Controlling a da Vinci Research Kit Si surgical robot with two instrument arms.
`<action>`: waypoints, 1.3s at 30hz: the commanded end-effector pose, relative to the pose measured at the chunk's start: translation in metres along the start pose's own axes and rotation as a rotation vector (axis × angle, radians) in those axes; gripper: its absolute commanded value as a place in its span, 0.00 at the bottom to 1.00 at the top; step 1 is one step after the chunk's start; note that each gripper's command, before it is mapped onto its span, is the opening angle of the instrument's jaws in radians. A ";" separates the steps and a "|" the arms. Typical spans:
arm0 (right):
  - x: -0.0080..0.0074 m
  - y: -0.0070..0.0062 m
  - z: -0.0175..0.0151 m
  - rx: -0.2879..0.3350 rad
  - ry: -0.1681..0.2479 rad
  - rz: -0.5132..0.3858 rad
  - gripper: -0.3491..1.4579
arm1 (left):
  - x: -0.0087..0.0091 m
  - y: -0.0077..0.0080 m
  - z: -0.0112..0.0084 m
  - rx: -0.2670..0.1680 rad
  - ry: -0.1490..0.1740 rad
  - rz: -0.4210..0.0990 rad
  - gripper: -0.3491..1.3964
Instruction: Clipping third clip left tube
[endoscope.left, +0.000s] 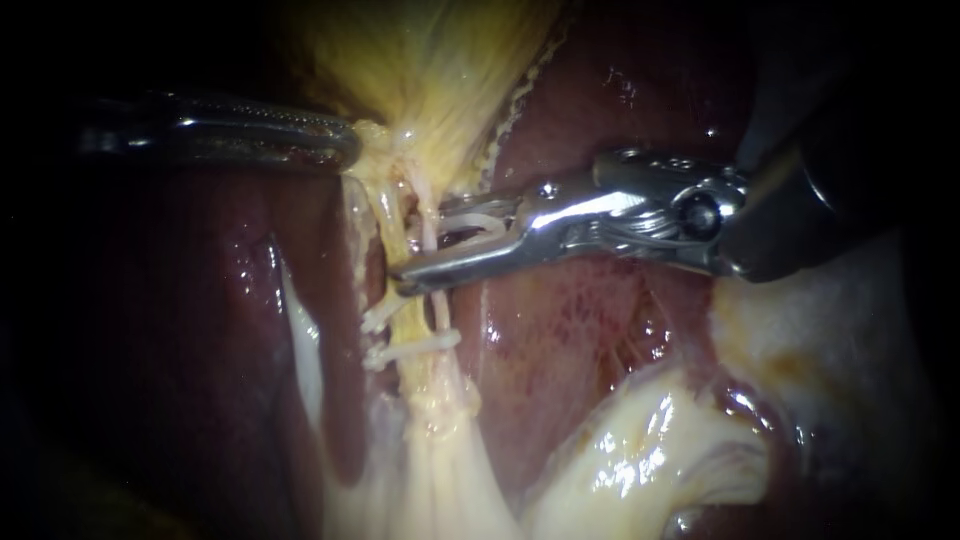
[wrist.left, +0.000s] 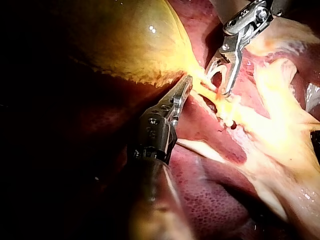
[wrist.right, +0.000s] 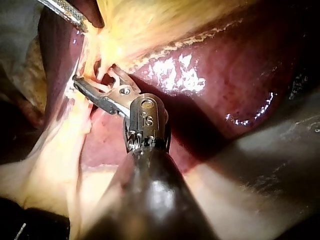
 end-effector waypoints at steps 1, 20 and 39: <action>-0.0001 0.0000 -0.0003 -0.005 -0.003 0.001 0.47 | 0.0000 0.0000 0.0000 0.000 0.000 0.000 0.00; 0.0029 -0.0048 -0.0048 0.026 0.038 0.014 0.47 | 0.0000 0.0000 -0.0001 0.000 0.000 0.000 0.00; 0.0023 -0.0043 -0.0021 0.090 0.042 0.002 0.47 | 0.0000 0.0000 0.0000 0.000 0.000 0.000 0.00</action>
